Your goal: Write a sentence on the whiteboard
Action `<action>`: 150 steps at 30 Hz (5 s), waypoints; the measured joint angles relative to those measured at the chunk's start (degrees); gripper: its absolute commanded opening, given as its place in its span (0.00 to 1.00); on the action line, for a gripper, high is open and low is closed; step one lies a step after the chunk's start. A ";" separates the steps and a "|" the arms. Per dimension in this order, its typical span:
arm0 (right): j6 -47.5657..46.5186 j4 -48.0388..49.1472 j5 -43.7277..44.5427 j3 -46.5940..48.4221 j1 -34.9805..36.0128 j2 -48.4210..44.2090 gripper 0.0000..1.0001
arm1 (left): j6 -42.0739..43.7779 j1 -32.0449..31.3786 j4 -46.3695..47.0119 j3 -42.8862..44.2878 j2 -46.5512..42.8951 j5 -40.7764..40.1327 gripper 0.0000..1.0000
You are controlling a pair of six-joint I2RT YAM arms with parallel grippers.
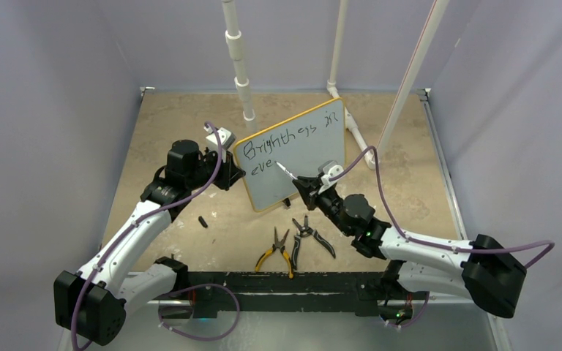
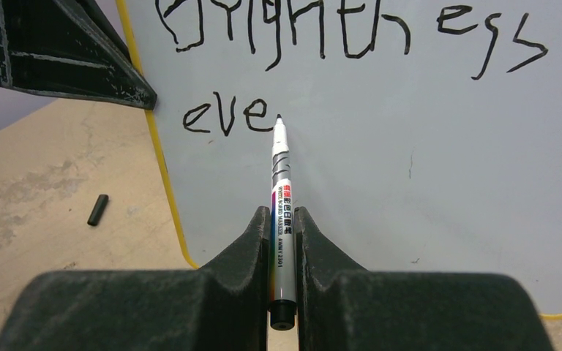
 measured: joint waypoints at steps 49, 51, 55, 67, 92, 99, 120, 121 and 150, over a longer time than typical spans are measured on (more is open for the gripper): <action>3.15 -1.42 1.81 0.81 0.02 2.36 0.00 | 0.00 0.04 0.35 -0.35 -0.09 0.22 0.00; 3.56 -1.57 1.86 0.48 0.02 2.36 0.00 | -0.02 0.04 0.35 -0.35 -0.09 0.20 0.00; 4.09 -1.70 1.88 0.39 0.02 2.34 0.00 | -0.02 0.04 0.35 -0.37 -0.09 0.20 0.00; 3.67 -0.85 1.86 0.37 0.02 2.14 0.00 | -0.02 0.04 0.35 -0.37 -0.15 0.28 0.00; 1.18 3.41 1.46 0.72 0.02 4.15 0.00 | -0.02 0.07 0.39 -0.52 -0.22 0.24 0.00; 1.11 3.61 1.92 0.87 0.04 4.44 0.00 | -0.02 0.07 0.44 -0.57 -0.22 0.17 0.00; 1.44 4.09 3.91 0.94 0.07 3.98 0.00 | -0.04 0.07 0.50 -0.61 -0.24 0.28 0.00; 1.38 4.15 4.00 0.94 0.02 3.72 0.00 | -0.04 0.07 0.48 -0.61 -0.26 0.37 0.00; 1.99 4.50 4.96 0.72 0.02 4.09 0.00 | -0.04 0.04 0.46 -0.72 -0.37 0.46 0.00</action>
